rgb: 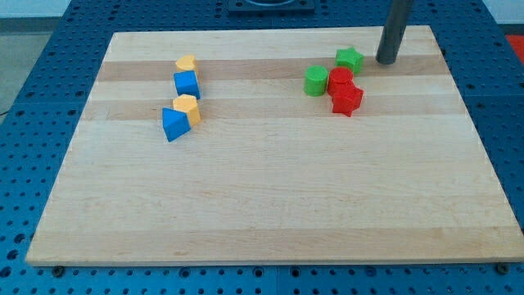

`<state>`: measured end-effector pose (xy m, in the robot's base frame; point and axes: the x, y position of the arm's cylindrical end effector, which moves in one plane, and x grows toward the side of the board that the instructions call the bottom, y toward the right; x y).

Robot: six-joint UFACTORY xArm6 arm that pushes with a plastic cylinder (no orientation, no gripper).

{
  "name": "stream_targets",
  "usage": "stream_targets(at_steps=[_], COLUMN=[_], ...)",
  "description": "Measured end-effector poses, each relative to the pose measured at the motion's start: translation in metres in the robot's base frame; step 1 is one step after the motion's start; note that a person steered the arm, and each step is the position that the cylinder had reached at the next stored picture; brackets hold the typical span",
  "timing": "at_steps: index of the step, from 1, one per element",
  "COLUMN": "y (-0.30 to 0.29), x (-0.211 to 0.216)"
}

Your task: Push green blocks into the red circle

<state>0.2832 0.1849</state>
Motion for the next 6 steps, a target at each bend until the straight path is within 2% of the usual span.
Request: stream_targets(at_steps=[2, 4, 5, 6], y=[-0.046, -0.055, -0.051, -0.100], x=[0.000, 0.000, -0.027, -0.060])
